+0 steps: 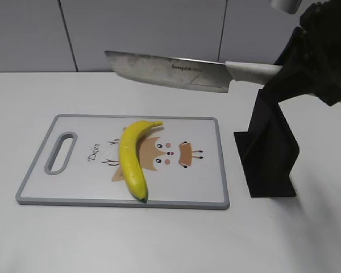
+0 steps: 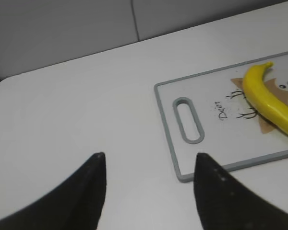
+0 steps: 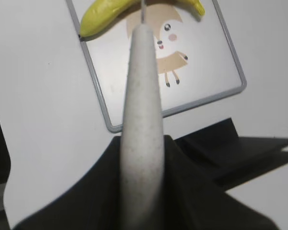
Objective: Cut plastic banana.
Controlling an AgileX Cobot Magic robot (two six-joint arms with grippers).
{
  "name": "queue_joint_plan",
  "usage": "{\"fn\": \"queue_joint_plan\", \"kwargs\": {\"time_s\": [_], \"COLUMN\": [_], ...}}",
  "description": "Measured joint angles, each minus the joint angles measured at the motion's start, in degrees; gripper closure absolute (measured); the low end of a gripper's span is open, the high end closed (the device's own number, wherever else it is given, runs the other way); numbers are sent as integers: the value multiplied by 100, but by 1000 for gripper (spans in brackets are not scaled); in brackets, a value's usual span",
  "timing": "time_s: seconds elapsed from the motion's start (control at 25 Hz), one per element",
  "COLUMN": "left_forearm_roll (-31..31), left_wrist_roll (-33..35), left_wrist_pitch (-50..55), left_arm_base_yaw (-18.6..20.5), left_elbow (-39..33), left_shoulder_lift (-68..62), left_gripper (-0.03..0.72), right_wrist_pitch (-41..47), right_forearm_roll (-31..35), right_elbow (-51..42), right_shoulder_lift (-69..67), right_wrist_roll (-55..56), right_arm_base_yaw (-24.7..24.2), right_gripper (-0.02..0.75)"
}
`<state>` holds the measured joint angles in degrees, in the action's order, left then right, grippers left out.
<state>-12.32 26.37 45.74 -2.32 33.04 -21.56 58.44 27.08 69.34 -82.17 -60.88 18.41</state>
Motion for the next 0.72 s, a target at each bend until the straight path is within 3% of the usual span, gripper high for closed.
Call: {"fn": "queue_joint_plan", "kwargs": {"time_s": [0.32, 0.52, 0.72], "left_forearm_roll": [-1320, -1943, -2026], "left_wrist_roll": [2629, 4226, 5178], "left_wrist_pitch": [-430, -445, -354], "left_arm_base_yaw": [-35, -430, -902], "left_elbow": [1073, 1917, 2684], "left_shoulder_lift": [-2449, -3883, -5228], "left_gripper": [131, 135, 136], "right_wrist_pitch": [-12, 98, 488], "right_forearm_roll": [125, 156, 556], "right_elbow": [273, 922, 1595], "right_shoulder_lift": [-690, -1342, -1975], "right_wrist_roll": [-1060, -1227, -1608], "right_arm_base_yaw": [0, 0, 0], "right_gripper": [561, 561, 561]}}
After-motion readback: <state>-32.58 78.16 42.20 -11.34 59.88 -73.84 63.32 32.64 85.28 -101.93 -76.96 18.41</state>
